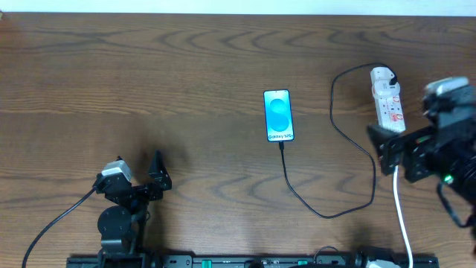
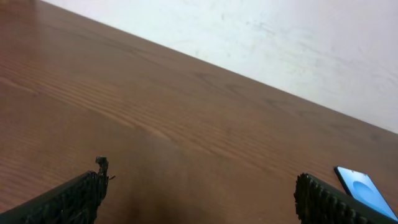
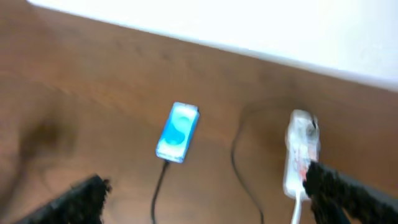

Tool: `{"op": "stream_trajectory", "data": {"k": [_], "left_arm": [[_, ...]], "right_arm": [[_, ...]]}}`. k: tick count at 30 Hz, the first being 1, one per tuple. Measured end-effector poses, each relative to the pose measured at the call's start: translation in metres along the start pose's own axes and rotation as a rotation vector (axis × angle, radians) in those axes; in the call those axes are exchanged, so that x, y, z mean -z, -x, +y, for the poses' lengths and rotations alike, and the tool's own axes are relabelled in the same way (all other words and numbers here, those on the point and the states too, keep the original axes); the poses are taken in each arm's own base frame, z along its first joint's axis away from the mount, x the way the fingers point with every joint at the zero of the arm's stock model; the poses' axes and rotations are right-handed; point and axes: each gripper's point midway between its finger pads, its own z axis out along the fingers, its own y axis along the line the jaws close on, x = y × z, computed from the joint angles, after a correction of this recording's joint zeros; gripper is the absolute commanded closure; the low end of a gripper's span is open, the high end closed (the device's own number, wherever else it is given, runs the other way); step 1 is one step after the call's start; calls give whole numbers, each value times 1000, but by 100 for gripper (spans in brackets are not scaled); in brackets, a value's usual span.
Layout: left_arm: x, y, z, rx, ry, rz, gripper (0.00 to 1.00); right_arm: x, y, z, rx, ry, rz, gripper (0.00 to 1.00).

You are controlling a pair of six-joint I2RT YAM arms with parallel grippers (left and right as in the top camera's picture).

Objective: Plug charger to phone and switch on socket

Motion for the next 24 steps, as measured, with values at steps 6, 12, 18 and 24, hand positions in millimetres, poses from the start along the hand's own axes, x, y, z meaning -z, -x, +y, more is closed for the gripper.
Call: {"op": "stream_trajectory", "data": {"k": [6,12,18,24], "left_arm": [[0,0,0,0,0,0,2],[0,0,0,0,0,0,2],[0,0,0,0,0,0,2],[0,0,0,0,0,0,1]], "right_arm": [[-20,-11,19,139,36,-174,1],[-48,-49,14,195,-24,-302,1],[-54,-73,10,220,-105,-463,1],[-62,-105,-6,130,-210,-569,1]]}}
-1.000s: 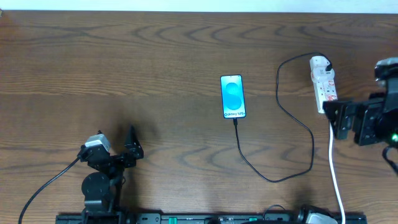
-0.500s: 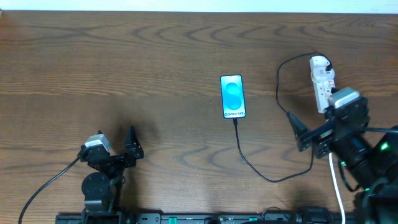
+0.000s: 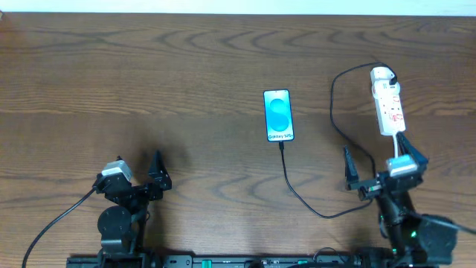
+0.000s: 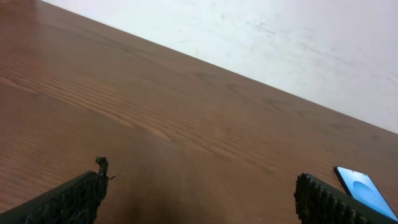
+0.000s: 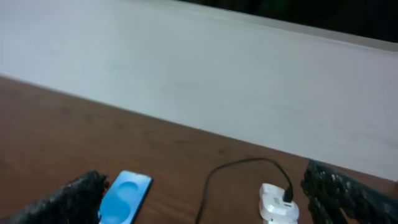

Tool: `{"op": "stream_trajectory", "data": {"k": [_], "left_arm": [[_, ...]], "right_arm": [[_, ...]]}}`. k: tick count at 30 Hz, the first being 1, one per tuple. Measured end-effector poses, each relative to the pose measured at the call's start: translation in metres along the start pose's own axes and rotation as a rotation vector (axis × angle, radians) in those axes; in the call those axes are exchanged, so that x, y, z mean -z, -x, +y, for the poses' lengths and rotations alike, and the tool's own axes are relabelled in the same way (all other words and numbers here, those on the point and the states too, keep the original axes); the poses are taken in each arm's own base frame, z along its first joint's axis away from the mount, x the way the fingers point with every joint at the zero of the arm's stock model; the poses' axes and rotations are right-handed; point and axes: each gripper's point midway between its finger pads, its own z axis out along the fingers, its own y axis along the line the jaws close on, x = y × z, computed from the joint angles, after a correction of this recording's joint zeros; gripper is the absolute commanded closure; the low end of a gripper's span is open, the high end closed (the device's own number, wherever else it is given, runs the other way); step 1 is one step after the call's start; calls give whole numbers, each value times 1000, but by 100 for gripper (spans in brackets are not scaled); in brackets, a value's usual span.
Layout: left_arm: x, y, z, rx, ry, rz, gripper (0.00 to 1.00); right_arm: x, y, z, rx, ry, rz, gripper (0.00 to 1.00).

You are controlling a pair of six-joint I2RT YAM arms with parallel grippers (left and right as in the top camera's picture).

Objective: Plug charger to phone and switch on socket

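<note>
A phone point(image 3: 278, 115) with a lit blue screen lies face up mid-table, also seen in the left wrist view as the phone point(image 4: 365, 188) and in the right wrist view as the phone point(image 5: 125, 195). A black cable point(image 3: 305, 201) runs from the phone's near end round to the white socket strip point(image 3: 387, 102) at the right, where its plug sits in the far end. My right gripper point(image 3: 377, 170) rests open at the near right, short of the strip. My left gripper point(image 3: 141, 176) rests open at the near left, holding nothing.
The wooden table point(image 3: 149, 74) ends at a pale wall point(image 5: 199, 81) beyond its far edge. A white lead point(image 3: 405, 141) comes off the strip's near end towards my right arm. A rail point(image 3: 223, 262) runs along the near edge.
My right arm has drawn back from beside the socket strip to the near right edge, and its camera now looks level at the wall. The left arm, phone and cable have not moved.
</note>
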Motion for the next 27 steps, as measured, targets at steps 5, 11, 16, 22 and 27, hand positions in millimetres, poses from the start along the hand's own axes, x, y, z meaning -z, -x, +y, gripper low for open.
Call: {"op": "stream_trajectory", "data": {"k": [5,11,16,22,27], "left_arm": [[0,0,0,0,0,0,2],[0,0,0,0,0,0,2],[0,0,0,0,0,0,2],[0,0,0,0,0,0,2],[0,0,0,0,0,0,2]], "right_arm": [[4,-24,-5,-36,-68,-74,1],[-6,-66,-10,-91,-111,-18,1],[-9,-92,-12,-110,-136,20,1],[-8,-117,-15,-127,-166,105,1],[-7,-121,-19,-127,-192,123,1]]}}
